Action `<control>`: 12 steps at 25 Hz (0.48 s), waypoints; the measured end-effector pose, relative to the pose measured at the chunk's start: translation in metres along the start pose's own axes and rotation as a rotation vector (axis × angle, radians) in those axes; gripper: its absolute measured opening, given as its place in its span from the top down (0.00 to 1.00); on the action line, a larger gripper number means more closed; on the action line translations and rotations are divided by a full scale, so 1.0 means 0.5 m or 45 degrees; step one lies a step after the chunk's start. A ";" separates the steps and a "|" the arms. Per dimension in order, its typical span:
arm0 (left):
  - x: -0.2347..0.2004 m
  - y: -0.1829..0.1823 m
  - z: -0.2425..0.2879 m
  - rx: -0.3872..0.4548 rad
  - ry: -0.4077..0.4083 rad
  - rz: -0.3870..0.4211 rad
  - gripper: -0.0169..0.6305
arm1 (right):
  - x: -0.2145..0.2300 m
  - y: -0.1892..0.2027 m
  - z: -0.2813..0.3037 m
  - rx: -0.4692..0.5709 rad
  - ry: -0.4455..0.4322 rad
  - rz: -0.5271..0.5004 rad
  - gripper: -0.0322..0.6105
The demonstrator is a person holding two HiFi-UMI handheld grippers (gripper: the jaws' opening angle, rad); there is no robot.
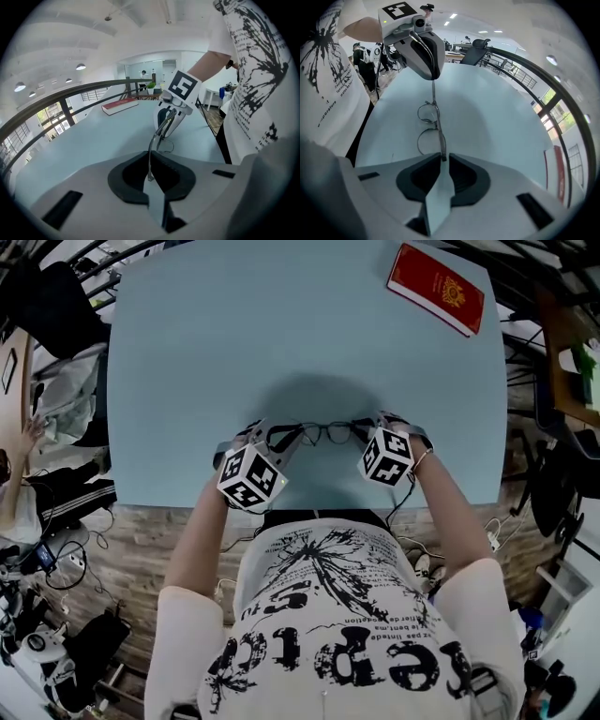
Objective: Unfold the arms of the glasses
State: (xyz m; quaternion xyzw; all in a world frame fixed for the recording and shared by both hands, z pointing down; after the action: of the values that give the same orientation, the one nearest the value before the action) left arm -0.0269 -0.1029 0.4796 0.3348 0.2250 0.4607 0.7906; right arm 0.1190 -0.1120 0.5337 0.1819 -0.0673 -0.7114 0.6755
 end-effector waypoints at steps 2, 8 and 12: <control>0.001 0.001 -0.002 0.036 0.013 0.012 0.93 | 0.002 -0.021 -0.005 0.005 0.018 -0.029 0.81; -0.006 0.015 -0.013 0.084 0.046 -0.001 0.93 | 0.005 -0.139 0.000 0.076 -0.042 -0.115 0.77; -0.006 0.016 -0.010 0.093 0.062 -0.006 0.93 | -0.002 -0.177 0.032 0.029 -0.117 -0.233 0.82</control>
State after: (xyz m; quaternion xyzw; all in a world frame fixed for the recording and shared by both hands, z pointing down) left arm -0.0363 -0.1011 0.4821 0.3516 0.2616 0.4583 0.7733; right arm 0.0305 -0.1066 0.5184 0.1621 -0.0893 -0.7768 0.6019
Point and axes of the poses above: the fingertips, and each gripper's own axes: z forward along the fingers, x to its right, y out of its underside, the point moved 5 cm from there along -z, backward along the fingers, and after that the axes turned 10 degrees about -z, right-handed, at the moved point
